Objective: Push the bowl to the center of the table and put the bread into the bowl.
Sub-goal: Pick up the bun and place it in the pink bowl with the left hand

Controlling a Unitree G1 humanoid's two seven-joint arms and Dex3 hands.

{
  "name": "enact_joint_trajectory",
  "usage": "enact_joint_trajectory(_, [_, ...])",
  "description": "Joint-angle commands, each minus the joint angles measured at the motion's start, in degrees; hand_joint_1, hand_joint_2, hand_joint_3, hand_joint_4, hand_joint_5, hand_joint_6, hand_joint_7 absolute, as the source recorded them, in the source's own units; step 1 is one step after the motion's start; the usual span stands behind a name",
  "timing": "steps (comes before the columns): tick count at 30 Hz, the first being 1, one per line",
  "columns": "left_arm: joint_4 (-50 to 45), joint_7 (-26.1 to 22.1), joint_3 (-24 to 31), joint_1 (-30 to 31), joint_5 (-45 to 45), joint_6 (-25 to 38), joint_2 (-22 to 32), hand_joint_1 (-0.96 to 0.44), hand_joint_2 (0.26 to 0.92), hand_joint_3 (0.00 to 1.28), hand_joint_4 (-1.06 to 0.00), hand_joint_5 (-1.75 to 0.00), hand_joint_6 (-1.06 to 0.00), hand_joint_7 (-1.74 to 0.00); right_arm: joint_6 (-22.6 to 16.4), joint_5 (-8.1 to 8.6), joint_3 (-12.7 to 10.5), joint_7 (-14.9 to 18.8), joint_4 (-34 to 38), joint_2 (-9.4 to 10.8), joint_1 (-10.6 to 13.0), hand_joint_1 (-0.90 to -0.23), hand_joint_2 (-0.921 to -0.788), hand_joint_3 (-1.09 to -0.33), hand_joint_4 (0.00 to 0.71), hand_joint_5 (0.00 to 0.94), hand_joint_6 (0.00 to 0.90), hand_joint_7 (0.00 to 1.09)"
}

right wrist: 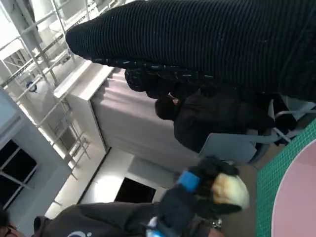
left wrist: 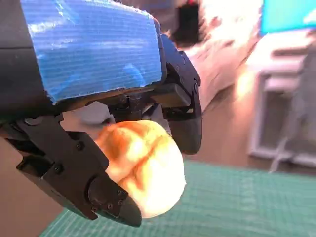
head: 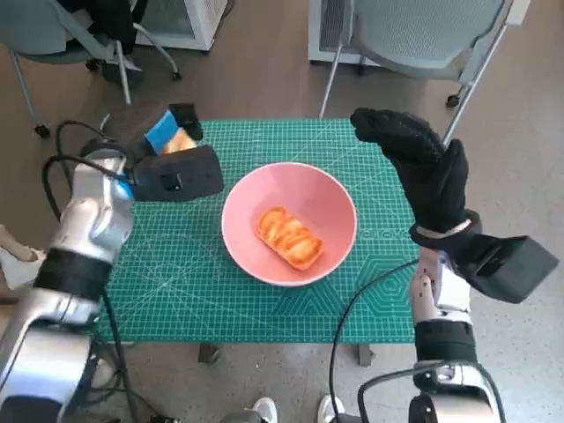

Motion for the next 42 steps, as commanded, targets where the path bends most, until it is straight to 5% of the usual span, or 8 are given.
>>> enact_joint_trajectory(1, [-24.4,-4.6,6.5,8.3,-0.1,4.9,4.2,0.0,0.828,0.16,-0.8,-1.16,-0.73,-0.96,0.4,0.09,0.4,0.3,1.5,0.7,0.2,-0.67,-0.921,-0.884,0.073,0.0,-0.001,0.27])
enact_joint_trajectory(16, [-39.0,-7.0,9.1,14.1,2.7,7.0,2.6,0.0,0.828,0.13,-0.84,-0.95,-0.73,-1.12,1.0,0.58,0.3,0.8,1.3,0.9,0.0,-0.669,-0.921,-0.885,0.073,0.0,-0.001,0.28])
enact_joint_trajectory(28, [-43.7,-8.2,5.2,15.2,4.1,5.5,-2.9,0.0,0.875,0.03,-0.87,-0.92,-0.72,-1.12,1.2,1.13,0.1,1.4,1.5,0.6,0.1,-0.672,-0.921,-0.885,0.073,0.0,-0.001,0.29])
enact_joint_trajectory(42, [-32.2,-3.5,1.9,11.9,1.2,-4.3,-10.6,0.0,0.902,0.02,-0.84,-0.98,-0.67,-1.15,1.3,1.14,-0.1,1.5,1.4,0.5,0.4,-0.675,-0.921,-0.884,0.073,0.0,-0.001,0.29])
